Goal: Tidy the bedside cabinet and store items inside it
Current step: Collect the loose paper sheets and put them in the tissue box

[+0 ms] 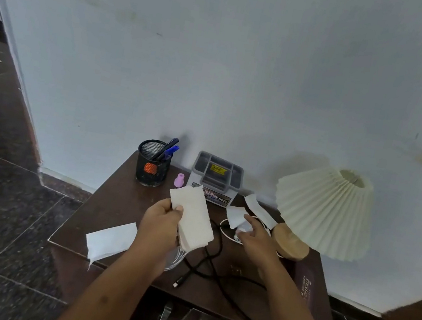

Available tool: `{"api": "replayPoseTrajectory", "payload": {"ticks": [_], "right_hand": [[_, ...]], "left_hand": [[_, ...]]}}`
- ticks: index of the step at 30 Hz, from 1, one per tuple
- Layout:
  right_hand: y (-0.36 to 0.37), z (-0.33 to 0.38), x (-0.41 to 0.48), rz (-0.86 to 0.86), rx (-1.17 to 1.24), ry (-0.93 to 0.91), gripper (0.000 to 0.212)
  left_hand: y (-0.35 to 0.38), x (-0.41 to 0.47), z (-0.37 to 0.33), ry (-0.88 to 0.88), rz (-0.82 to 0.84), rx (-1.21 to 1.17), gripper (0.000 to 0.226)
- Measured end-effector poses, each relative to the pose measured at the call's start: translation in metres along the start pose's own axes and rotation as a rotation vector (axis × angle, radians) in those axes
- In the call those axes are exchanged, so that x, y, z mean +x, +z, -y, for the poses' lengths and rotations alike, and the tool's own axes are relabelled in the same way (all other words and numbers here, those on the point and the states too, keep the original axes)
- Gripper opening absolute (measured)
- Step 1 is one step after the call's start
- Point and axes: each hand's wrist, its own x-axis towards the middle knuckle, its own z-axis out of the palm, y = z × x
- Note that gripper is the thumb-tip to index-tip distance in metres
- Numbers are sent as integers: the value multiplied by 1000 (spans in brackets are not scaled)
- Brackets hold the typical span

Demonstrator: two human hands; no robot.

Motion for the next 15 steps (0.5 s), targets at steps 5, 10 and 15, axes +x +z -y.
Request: {"api": "replayPoseTrajectory", "payload": {"ticks": [5, 10, 15], "right_hand": [[19, 1, 17, 60, 210, 148, 44], [25, 5, 19, 97, 378, 227, 47], [23, 4, 22, 83, 548, 298, 47]], "left_hand": [[-5, 2, -4, 21, -28, 3, 17], [-13, 7, -9, 38, -61, 32, 18], [-13, 7, -10, 48, -58, 40, 15]]}}
